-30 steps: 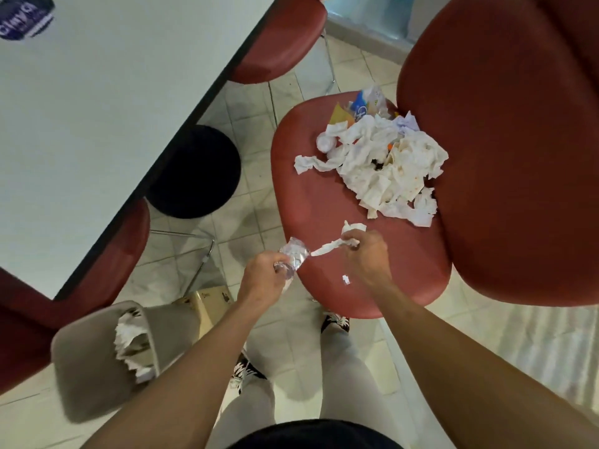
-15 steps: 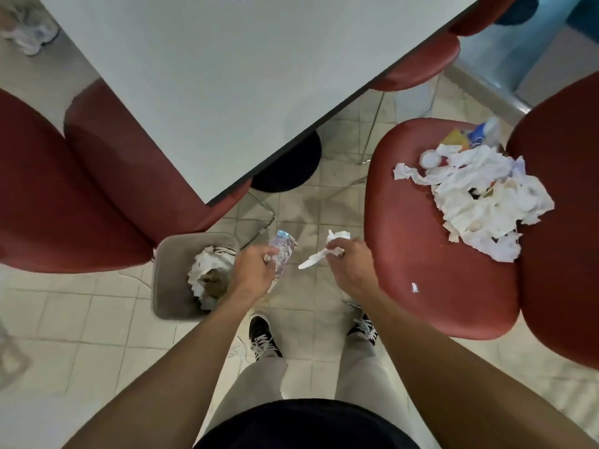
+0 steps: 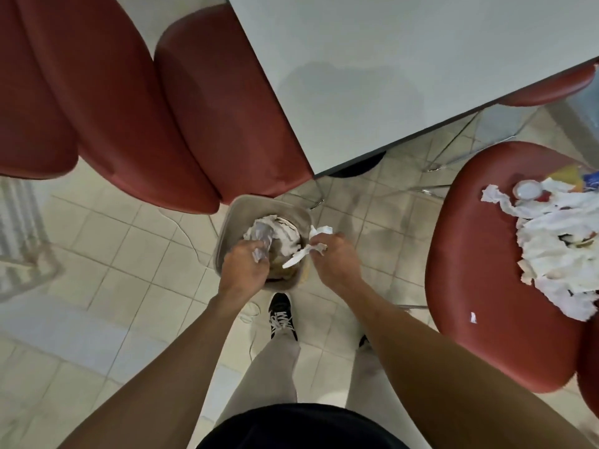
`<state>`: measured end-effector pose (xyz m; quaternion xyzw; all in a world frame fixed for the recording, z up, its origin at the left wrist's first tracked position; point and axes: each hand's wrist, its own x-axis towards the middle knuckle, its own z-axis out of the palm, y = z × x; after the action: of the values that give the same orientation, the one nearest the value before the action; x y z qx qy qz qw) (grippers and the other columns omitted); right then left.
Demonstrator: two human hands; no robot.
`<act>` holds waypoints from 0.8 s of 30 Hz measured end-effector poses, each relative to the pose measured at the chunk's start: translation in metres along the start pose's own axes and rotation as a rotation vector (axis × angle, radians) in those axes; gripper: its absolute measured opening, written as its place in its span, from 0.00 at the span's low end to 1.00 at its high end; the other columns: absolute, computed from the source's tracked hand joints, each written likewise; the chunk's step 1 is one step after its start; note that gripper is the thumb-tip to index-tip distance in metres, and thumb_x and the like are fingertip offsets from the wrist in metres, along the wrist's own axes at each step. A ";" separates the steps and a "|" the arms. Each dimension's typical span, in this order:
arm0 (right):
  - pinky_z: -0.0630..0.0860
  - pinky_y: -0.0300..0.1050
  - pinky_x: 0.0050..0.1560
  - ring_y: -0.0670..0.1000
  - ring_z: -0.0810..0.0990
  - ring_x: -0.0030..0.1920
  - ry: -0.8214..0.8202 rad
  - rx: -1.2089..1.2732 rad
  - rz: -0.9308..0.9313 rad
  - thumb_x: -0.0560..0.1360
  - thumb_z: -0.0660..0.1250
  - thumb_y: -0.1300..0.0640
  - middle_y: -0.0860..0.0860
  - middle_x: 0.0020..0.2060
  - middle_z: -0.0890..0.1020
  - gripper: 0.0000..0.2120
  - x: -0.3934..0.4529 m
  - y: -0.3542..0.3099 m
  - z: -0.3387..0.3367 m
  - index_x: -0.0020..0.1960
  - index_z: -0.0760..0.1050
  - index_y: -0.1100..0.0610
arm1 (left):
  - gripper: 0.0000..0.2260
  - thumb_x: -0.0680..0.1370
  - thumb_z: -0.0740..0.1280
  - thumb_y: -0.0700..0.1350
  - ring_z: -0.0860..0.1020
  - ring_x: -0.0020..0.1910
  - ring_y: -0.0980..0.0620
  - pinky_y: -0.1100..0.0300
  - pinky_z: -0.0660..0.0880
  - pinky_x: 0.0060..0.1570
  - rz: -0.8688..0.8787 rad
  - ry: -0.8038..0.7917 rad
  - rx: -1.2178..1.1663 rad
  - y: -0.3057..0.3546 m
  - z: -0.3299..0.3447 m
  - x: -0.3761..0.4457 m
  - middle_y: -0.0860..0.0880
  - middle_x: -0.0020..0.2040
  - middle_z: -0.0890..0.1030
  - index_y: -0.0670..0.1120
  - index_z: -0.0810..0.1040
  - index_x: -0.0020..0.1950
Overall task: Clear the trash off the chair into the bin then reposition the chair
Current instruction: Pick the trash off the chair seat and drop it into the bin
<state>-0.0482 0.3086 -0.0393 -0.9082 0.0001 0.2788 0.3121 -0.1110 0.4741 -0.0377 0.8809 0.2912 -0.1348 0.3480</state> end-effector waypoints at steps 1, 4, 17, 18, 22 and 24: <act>0.68 0.35 0.50 0.54 0.79 0.52 -0.016 -0.004 -0.004 0.74 0.67 0.59 0.56 0.58 0.74 0.12 0.002 -0.006 0.006 0.57 0.80 0.52 | 0.15 0.74 0.69 0.39 0.77 0.57 0.45 0.58 0.71 0.59 -0.011 -0.004 -0.008 -0.006 -0.003 0.002 0.43 0.60 0.79 0.43 0.80 0.60; 0.69 0.36 0.50 0.55 0.78 0.54 -0.053 -0.040 -0.020 0.74 0.66 0.61 0.55 0.59 0.75 0.13 0.006 -0.024 0.020 0.57 0.81 0.52 | 0.16 0.74 0.69 0.39 0.78 0.54 0.47 0.63 0.71 0.54 -0.039 -0.034 -0.043 -0.019 -0.009 0.006 0.45 0.59 0.79 0.42 0.79 0.62; 0.73 0.41 0.52 0.57 0.78 0.52 -0.069 -0.070 0.020 0.75 0.64 0.62 0.56 0.62 0.69 0.14 0.013 -0.027 0.017 0.58 0.79 0.51 | 0.12 0.72 0.69 0.44 0.79 0.53 0.50 0.60 0.73 0.59 -0.070 -0.112 -0.019 -0.021 -0.007 0.024 0.48 0.57 0.79 0.51 0.81 0.55; 0.72 0.40 0.52 0.57 0.77 0.54 -0.067 -0.057 0.034 0.75 0.65 0.61 0.56 0.64 0.68 0.15 0.013 -0.022 0.012 0.60 0.78 0.51 | 0.12 0.72 0.69 0.44 0.79 0.53 0.49 0.57 0.74 0.59 -0.067 -0.125 -0.014 -0.015 -0.004 0.024 0.48 0.56 0.80 0.53 0.81 0.55; 0.69 0.37 0.51 0.55 0.75 0.60 -0.065 -0.037 0.086 0.74 0.66 0.61 0.55 0.68 0.64 0.20 0.011 0.003 -0.007 0.65 0.73 0.50 | 0.12 0.73 0.69 0.43 0.78 0.54 0.49 0.63 0.71 0.54 -0.004 -0.151 0.016 0.014 0.010 0.021 0.49 0.57 0.79 0.50 0.81 0.56; 0.69 0.37 0.50 0.55 0.76 0.59 -0.056 -0.017 0.116 0.75 0.66 0.61 0.55 0.69 0.64 0.21 0.009 0.017 -0.019 0.67 0.72 0.51 | 0.12 0.74 0.68 0.42 0.77 0.55 0.48 0.64 0.69 0.54 0.048 -0.163 0.048 0.031 0.020 0.019 0.48 0.57 0.78 0.48 0.81 0.57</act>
<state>-0.0337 0.2861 -0.0412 -0.9012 0.0417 0.3216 0.2877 -0.0779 0.4497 -0.0438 0.8818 0.2374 -0.2045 0.3526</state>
